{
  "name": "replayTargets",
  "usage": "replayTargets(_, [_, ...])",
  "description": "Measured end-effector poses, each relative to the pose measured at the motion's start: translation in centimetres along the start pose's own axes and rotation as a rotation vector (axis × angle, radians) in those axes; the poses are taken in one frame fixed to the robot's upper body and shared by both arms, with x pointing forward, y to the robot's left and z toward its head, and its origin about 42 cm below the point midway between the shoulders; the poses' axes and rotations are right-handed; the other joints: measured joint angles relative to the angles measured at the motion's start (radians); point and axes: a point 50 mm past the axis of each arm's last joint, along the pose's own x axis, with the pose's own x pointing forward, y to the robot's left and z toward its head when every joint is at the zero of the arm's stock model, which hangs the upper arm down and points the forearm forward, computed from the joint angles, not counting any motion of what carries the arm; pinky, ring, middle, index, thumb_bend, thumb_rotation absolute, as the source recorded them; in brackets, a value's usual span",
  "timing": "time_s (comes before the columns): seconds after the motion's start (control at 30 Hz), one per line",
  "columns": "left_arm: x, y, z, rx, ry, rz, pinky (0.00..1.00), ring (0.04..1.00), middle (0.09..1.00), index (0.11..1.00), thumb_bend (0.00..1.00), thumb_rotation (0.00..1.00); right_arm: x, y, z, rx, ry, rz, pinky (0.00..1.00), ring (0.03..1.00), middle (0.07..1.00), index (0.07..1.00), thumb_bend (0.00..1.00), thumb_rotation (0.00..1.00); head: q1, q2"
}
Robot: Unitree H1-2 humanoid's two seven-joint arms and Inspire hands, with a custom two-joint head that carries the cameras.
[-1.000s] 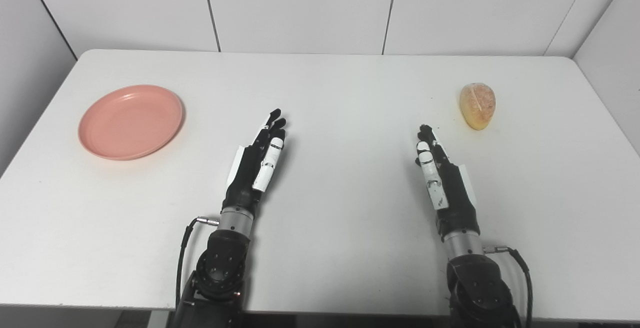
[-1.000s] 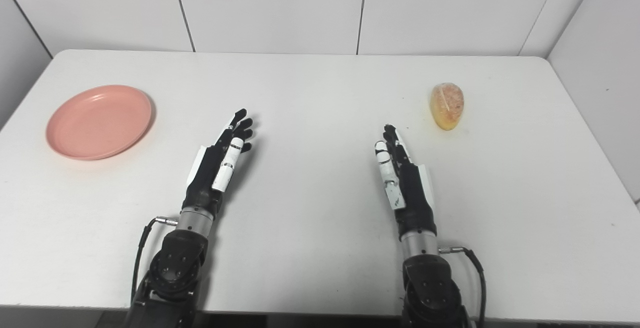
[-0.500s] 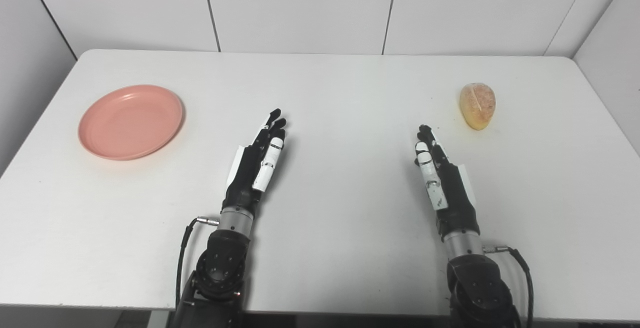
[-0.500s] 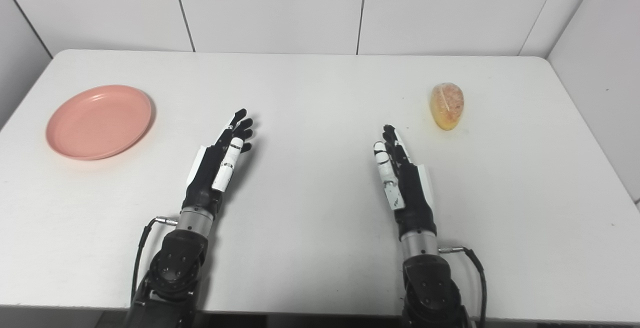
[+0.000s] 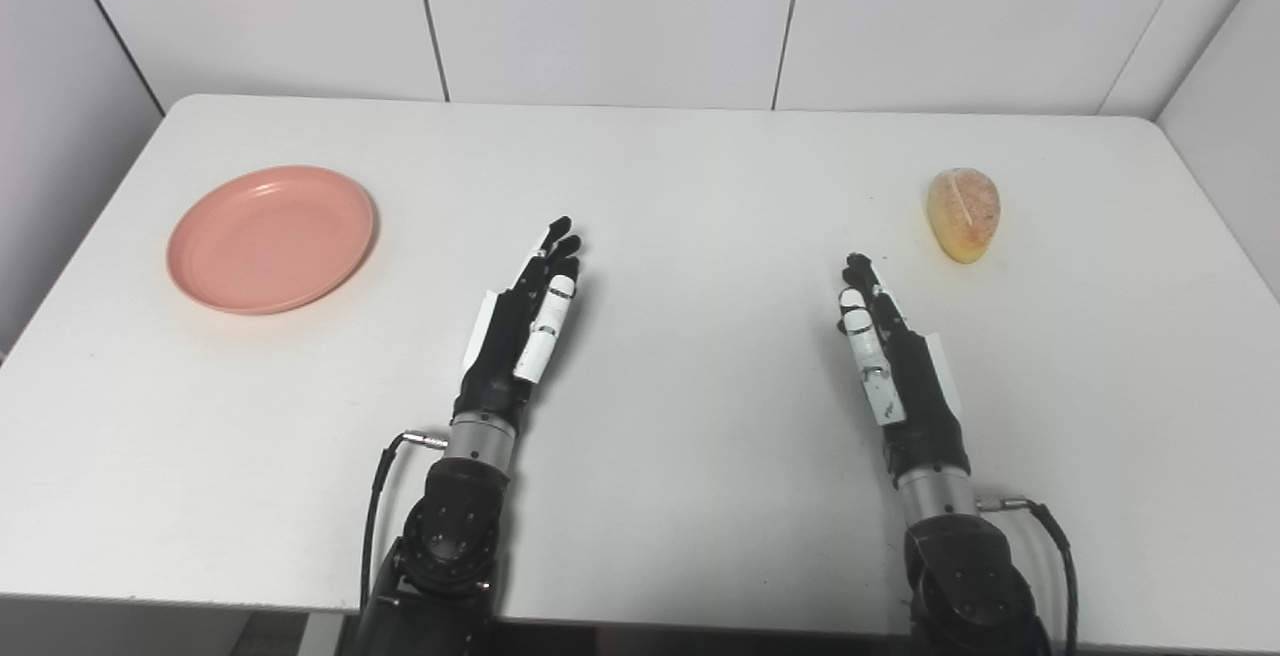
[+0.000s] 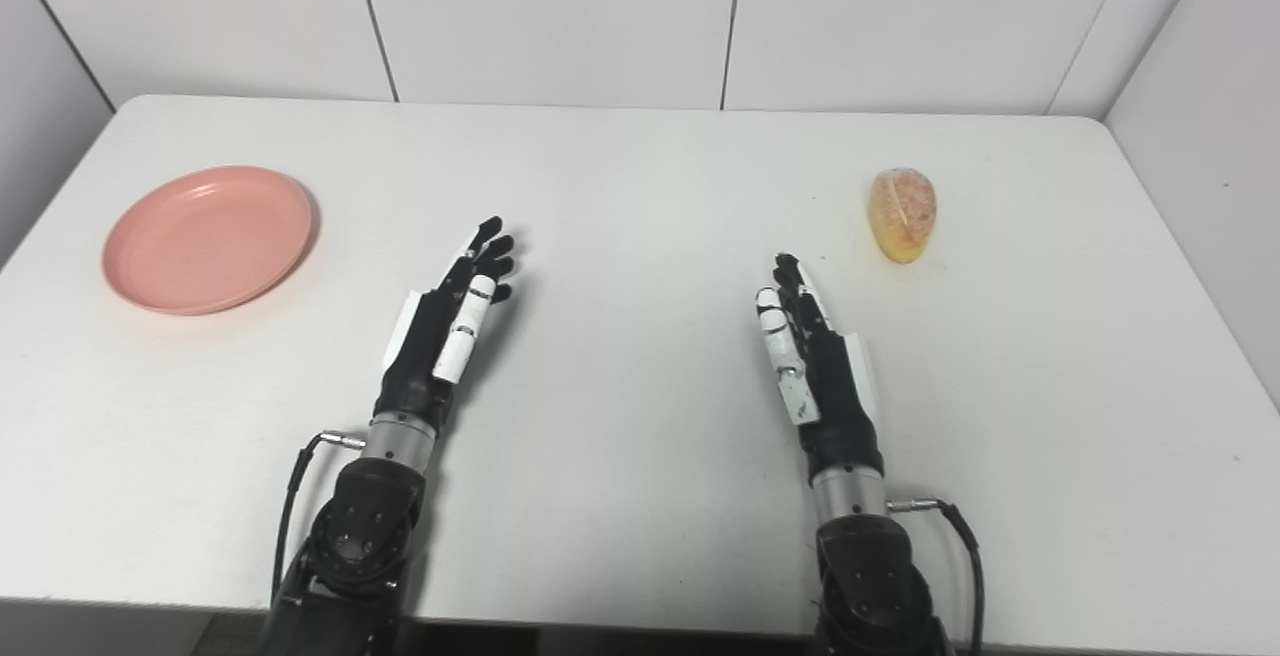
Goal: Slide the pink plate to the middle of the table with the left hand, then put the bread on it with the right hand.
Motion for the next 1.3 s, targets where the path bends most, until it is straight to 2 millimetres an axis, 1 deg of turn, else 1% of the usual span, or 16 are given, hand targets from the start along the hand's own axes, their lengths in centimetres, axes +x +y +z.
replayTargets(0.03, [0.1,-0.2,0.0,-0.004,0.001,0.001,0.86,0.91,0.924,0.92,0.36,1.0,0.0,-0.1,-0.1,-0.001,0.0,0.0,0.9,0.936,0.94,0.933,0.22,1.0,0.041,-0.033])
replayTargets(0.1, [0.7,-0.7,0.0,-0.015,0.001,0.003,0.87,0.915,0.929,0.926,0.35,1.0,0.0,-0.3,-0.2,0.01,0.001,0.0,0.9,0.938,0.941,0.935,0.21,1.0,0.07,-0.052])
replayTargets(0.13, [1.0,-1.0,0.0,-0.02,-0.005,0.003,0.87,0.919,0.931,0.929,0.35,1.0,0.0,-0.3,-0.3,0.015,-0.001,0.002,0.91,0.942,0.943,0.937,0.21,1.0,0.071,-0.052])
replayTargets(0.2, [1.5,-1.6,0.1,-0.022,-0.023,-0.007,0.88,0.922,0.934,0.932,0.37,1.0,-0.1,-0.6,-0.7,0.021,-0.008,0.007,0.91,0.945,0.946,0.939,0.21,1.0,0.103,-0.07])
replayTargets(0.23, [1.6,-1.8,0.2,-0.015,-0.034,-0.011,0.88,0.921,0.933,0.933,0.37,1.0,-0.1,-0.6,-0.8,0.026,-0.009,0.009,0.92,0.948,0.951,0.942,0.21,1.0,0.147,-0.093])
replayTargets(0.3, [1.9,-2.3,0.3,-0.009,-0.052,-0.017,0.88,0.919,0.932,0.934,0.38,1.0,0.0,-0.9,-1.0,0.038,-0.015,0.009,0.93,0.953,0.959,0.949,0.2,1.0,0.147,-0.094])
replayTargets(0.37, [2.3,-2.6,0.3,0.001,-0.063,-0.014,0.88,0.919,0.933,0.936,0.38,1.0,0.0,-1.2,-1.3,0.047,-0.023,0.012,0.93,0.955,0.962,0.952,0.2,1.0,0.184,-0.113])
replayTargets(0.53, [2.8,-3.2,0.3,0.015,-0.082,-0.018,0.88,0.925,0.939,0.942,0.35,1.0,0.0,-1.6,-1.7,0.067,-0.037,0.025,0.97,0.975,0.98,0.973,0.18,1.0,0.212,-0.126])
replayTargets(0.7, [3.1,-3.3,0.3,0.012,-0.083,-0.014,0.89,0.932,0.944,0.945,0.35,1.0,0.0,-1.8,-1.8,0.105,-0.036,0.019,1.0,0.985,0.985,0.981,0.16,1.0,0.218,-0.13])
replayTargets(1.0, [3.1,-3.2,0.3,0.012,-0.082,-0.006,0.88,0.928,0.938,0.939,0.36,1.0,0.1,-1.9,-1.8,0.128,-0.035,0.021,1.0,0.998,0.993,0.996,0.15,1.0,0.236,-0.135])
replayTargets(1.13, [3.1,-3.1,0.4,0.0,-0.082,0.003,0.9,0.94,0.95,0.951,0.35,1.0,0.2,-1.8,-1.9,0.135,-0.036,0.023,1.0,0.988,0.986,0.989,0.15,1.0,0.244,-0.133])
replayTargets(1.3, [3.0,-2.8,0.5,-0.028,-0.073,0.013,0.9,0.94,0.949,0.948,0.34,1.0,0.4,-1.7,-1.8,0.137,-0.039,0.024,1.0,0.994,0.992,0.995,0.14,1.0,0.256,-0.137])
